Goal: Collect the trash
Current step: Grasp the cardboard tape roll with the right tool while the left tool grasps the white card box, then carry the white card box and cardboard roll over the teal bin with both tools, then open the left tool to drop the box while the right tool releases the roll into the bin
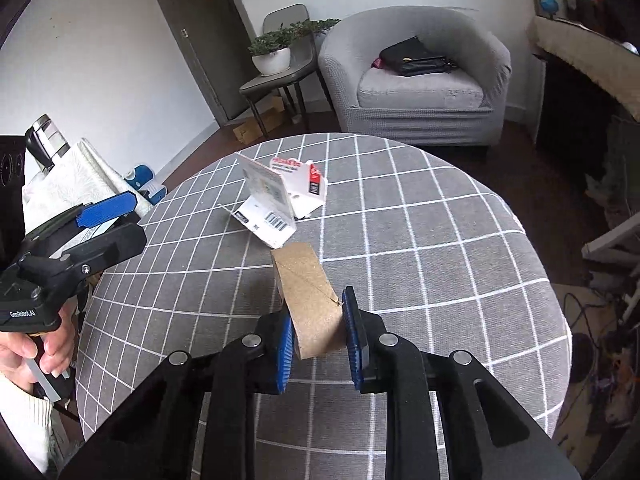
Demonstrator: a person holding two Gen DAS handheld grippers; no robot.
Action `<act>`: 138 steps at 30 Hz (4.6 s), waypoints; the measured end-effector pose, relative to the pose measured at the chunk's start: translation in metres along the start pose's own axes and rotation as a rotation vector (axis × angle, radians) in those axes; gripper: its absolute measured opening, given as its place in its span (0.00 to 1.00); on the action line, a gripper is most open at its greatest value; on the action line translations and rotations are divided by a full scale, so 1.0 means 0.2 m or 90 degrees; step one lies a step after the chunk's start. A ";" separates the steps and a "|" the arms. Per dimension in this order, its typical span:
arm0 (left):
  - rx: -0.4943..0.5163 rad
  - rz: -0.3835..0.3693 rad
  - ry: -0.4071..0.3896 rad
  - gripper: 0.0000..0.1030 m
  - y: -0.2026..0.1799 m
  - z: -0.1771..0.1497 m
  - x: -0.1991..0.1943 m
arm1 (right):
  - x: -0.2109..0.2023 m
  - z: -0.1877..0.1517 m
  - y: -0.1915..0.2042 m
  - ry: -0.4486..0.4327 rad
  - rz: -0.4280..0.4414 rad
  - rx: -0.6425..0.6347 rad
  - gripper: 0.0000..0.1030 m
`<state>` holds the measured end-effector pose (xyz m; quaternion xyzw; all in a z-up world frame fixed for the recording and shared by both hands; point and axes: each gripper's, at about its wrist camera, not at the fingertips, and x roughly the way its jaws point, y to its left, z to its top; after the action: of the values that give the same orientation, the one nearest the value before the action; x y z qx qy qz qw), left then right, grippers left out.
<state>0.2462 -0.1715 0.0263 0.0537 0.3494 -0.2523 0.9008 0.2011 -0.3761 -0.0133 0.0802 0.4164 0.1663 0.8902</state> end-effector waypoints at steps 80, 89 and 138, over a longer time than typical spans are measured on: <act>-0.205 0.162 0.003 0.73 0.92 -0.47 -0.66 | 0.30 0.13 0.98 0.044 0.158 -0.146 0.20; -0.271 0.196 0.019 0.73 1.14 -0.79 -0.83 | 0.41 0.10 1.33 0.065 0.209 -0.189 0.20; -0.352 0.227 0.267 0.80 1.60 -1.73 -0.77 | 1.13 -0.33 2.30 0.249 0.197 -0.338 0.20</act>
<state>0.0988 0.2648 -0.1582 -0.0807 0.5662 0.0282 0.8198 0.1805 0.1351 -0.0881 -0.1249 0.5043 0.4132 0.7479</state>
